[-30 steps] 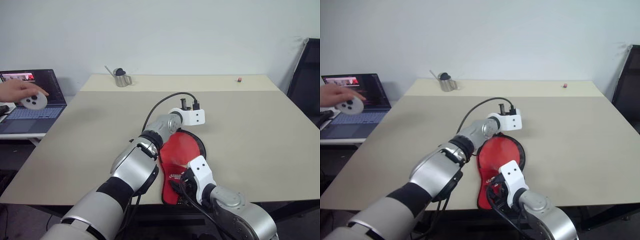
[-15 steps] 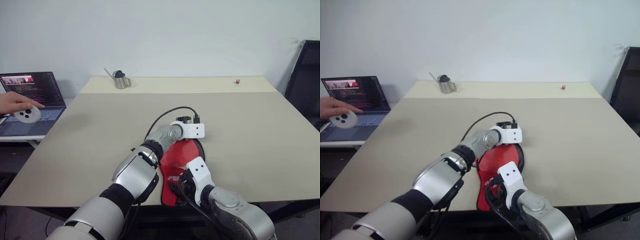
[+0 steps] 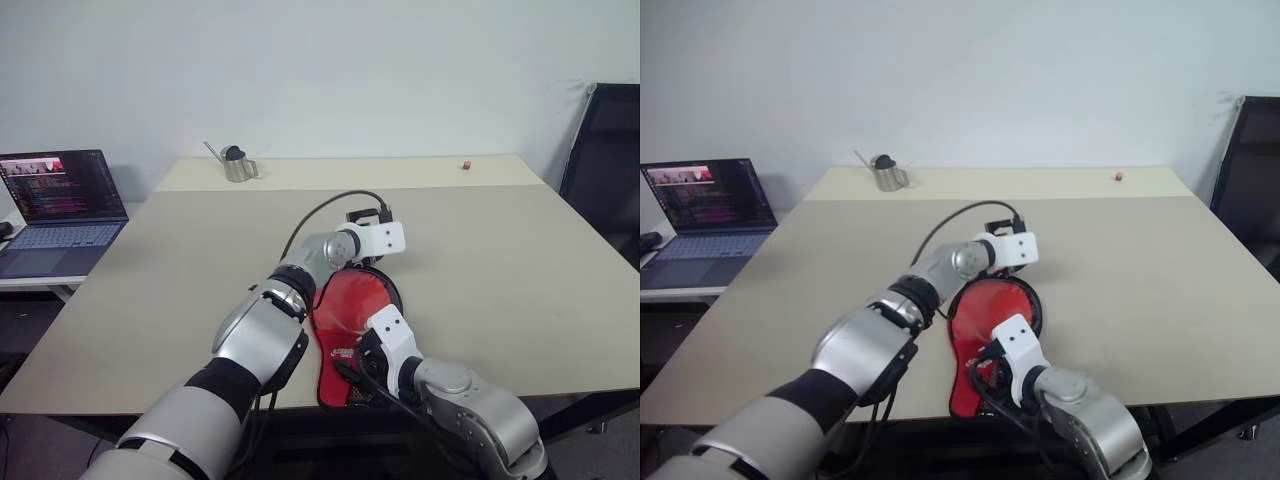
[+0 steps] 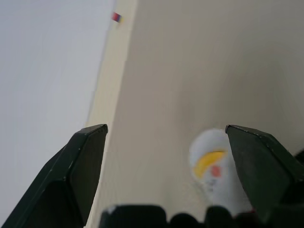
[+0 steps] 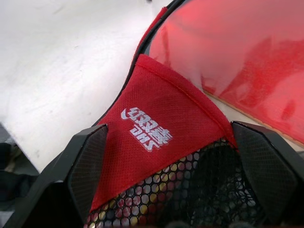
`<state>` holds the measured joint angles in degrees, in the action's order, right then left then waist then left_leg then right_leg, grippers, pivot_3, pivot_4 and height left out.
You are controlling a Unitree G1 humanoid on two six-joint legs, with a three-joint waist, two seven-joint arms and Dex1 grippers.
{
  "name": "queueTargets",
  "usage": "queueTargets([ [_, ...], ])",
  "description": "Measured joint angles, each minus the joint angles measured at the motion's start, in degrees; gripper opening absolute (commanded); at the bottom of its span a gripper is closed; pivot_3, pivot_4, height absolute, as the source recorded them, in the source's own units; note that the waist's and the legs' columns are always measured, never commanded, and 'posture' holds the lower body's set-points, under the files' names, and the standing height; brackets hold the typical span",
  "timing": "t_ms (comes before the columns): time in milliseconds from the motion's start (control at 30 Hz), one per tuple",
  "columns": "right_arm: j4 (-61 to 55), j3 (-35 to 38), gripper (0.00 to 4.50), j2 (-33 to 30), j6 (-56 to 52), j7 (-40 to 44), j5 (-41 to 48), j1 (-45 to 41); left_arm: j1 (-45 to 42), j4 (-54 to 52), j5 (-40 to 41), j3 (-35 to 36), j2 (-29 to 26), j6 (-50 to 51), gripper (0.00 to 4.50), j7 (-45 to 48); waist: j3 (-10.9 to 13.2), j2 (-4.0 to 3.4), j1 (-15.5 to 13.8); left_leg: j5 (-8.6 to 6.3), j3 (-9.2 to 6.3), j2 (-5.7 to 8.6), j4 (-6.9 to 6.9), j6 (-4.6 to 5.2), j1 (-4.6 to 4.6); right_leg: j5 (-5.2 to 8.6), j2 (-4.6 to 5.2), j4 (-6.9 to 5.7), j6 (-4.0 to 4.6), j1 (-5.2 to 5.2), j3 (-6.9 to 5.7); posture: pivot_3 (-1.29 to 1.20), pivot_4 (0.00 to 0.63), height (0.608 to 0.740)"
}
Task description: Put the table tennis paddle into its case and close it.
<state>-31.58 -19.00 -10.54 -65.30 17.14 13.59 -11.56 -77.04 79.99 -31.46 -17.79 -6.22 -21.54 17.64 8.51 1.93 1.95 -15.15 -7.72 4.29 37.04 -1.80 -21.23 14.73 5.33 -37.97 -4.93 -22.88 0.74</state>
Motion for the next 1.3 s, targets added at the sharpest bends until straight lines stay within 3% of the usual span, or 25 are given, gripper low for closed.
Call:
queueTargets([
  [300, 8.2, 1.5, 4.50, -4.2, 5.3, 4.8, 1.3, -5.7, 5.3, -3.3, 9.1, 7.2, -9.5, -4.8, 4.35, 7.6, 0.0, -0.02, 0.0, 0.00, -0.04, 0.00, 0.00, 0.00, 0.45, 0.00, 0.00, 0.14, 0.00, 0.54, -0.03, 0.00, 0.150, 0.740],
  [467, 11.1, 2.7, 4.50, -6.0, 6.5, 7.4, 2.4, -8.4, 11.8, -5.8, 15.4, 11.0, -10.7, -5.2, 4.35, 16.4, 0.1, -0.03, -0.2, 0.08, -0.07, 0.00, 0.05, 0.06, 0.42, -0.11, 0.00, 0.13, 0.03, 0.58, -0.06, 0.00, 0.150, 0.740],
  [600, 7.1, 9.8, 4.50, -8.1, 1.5, 10.2, 8.1, -8.9, 17.5, -12.2, 23.3, 14.5, -10.3, -4.8, 4.35, 26.6, 0.3, -0.12, -0.3, 0.07, -0.06, 0.00, 0.02, 0.05, 0.29, -0.19, 0.01, 0.26, 0.17, 0.51, -0.04, 0.00, 0.150, 0.740],
  [767, -0.7, 18.6, 4.50, -7.3, -7.4, 12.3, 18.4, -10.2, 21.2, -18.3, 27.5, 14.9, -10.0, -2.1, 4.35, 32.9, 0.3, -0.13, -0.1, -0.01, -0.07, -0.02, -0.09, 0.06, 0.16, -0.25, 0.00, 0.33, 0.42, 0.29, -0.02, 0.00, 0.150, 0.740],
  [933, -2.8, 25.1, 4.50, -6.9, -12.2, 12.2, 25.9, -12.7, 24.3, -25.6, 31.5, 14.7, -9.0, 2.4, 4.35, 38.5, 0.3, -0.14, -0.1, -0.02, -0.01, 0.03, 0.06, 0.05, -0.56, -0.28, 0.07, 0.22, 0.44, -0.44, 0.08, 0.00, 0.150, 0.740],
  [1133, 6.0, 27.8, 4.50, -13.8, -7.9, 11.8, 24.4, -18.3, 30.5, -33.0, 32.6, 11.6, -8.6, 8.8, 4.35, 44.6, 0.4, -0.35, -0.1, -0.02, 0.04, 0.05, 0.02, 0.06, -0.55, -0.28, 0.05, 0.21, 0.45, -0.45, 0.06, 0.00, 0.150, 0.740],
  [1300, 19.1, 24.4, 4.50, -17.6, 2.8, 12.7, 17.3, -25.5, 34.0, -36.3, 32.4, 10.1, -9.0, 12.5, 4.35, 44.4, 0.5, -0.50, 0.2, -0.02, 0.07, 0.02, 0.02, 0.06, -0.51, -0.28, 0.01, 0.18, 0.45, -0.45, 0.09, 0.00, 0.150, 0.740],
])
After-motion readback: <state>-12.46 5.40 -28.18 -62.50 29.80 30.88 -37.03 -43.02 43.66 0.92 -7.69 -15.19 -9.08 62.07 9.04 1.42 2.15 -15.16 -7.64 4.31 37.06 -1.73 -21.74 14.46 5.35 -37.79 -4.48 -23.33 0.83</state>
